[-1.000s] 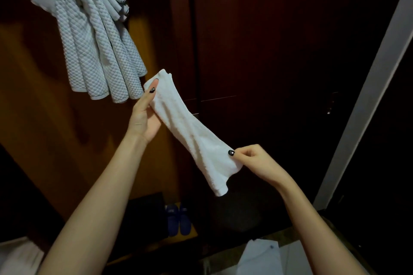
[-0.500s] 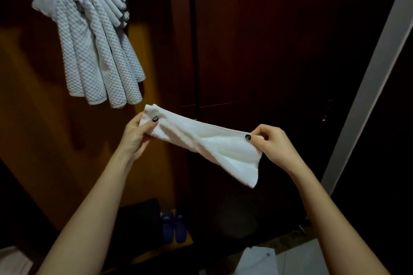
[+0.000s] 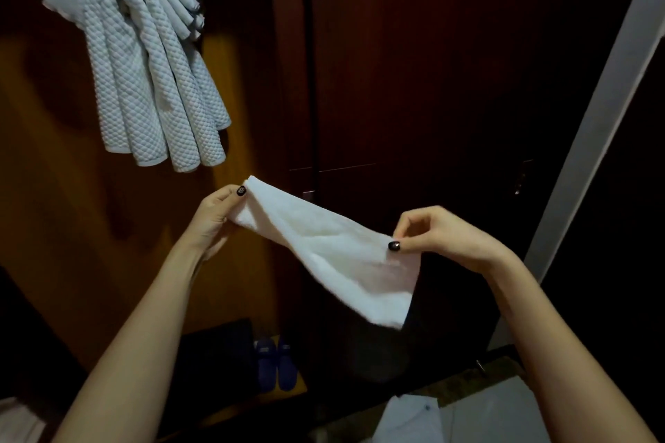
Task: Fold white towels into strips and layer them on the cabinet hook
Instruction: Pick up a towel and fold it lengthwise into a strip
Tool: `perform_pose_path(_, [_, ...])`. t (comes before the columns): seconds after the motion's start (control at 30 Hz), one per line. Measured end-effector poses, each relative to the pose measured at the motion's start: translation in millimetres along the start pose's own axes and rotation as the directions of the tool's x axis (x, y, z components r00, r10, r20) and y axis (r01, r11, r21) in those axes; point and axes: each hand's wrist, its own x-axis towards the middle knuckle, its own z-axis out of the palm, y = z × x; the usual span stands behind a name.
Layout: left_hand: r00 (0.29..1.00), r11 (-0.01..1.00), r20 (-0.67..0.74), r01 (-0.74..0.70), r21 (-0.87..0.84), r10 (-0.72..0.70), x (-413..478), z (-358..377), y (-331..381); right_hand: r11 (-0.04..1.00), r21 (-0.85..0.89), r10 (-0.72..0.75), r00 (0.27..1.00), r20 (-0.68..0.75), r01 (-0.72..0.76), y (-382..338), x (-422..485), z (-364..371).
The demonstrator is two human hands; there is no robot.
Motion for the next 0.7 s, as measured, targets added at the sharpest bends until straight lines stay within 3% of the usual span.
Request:
perform_pose_path(0.03, [0.999,0.999,0.018,-0.032,-0.005,0.032,0,1,-1,1.000,-0.011,0.011,0.999,0.047,-0.010,1,1,3])
perform_pose_path(0.13, [0.998,0.999,0.040,-0.048,-0.002,0.048,-5,3,3,0.980,-0.187,0.057,0.996,-0.063,-0.068,8,6,9])
perform_pose_path(0.23, [0.998,0.997,-0.013,-0.061,0.043,0.061,-5,-2,0,0.996,-0.084,0.030,0.999,-0.033,-0.033,14,7,15])
perform_pose_path(0.33, [0.994,0.996,-0.083,-0.063,0.069,0.069,-5,-3,0,0.993,-0.120,-0.019,0.999,-0.044,0.014,14,6,16])
perform_pose_path(0.47, [0.981,0.991,-0.179,-0.054,0.125,0.076,-2,1,6,0.998,0.051,-0.047,0.997,0.062,0.044,13,5,26])
perform_pose_path(0.6, [0.964,0.978,-0.256,-0.021,0.208,0.075,5,8,18,0.970,-0.244,0.017,0.998,0.065,-0.001,20,9,37])
perform_pose_path(0.7, [0.948,0.970,-0.315,0.031,0.241,0.048,14,15,32,0.930,-0.363,0.084,0.994,0.068,-0.054,26,13,52])
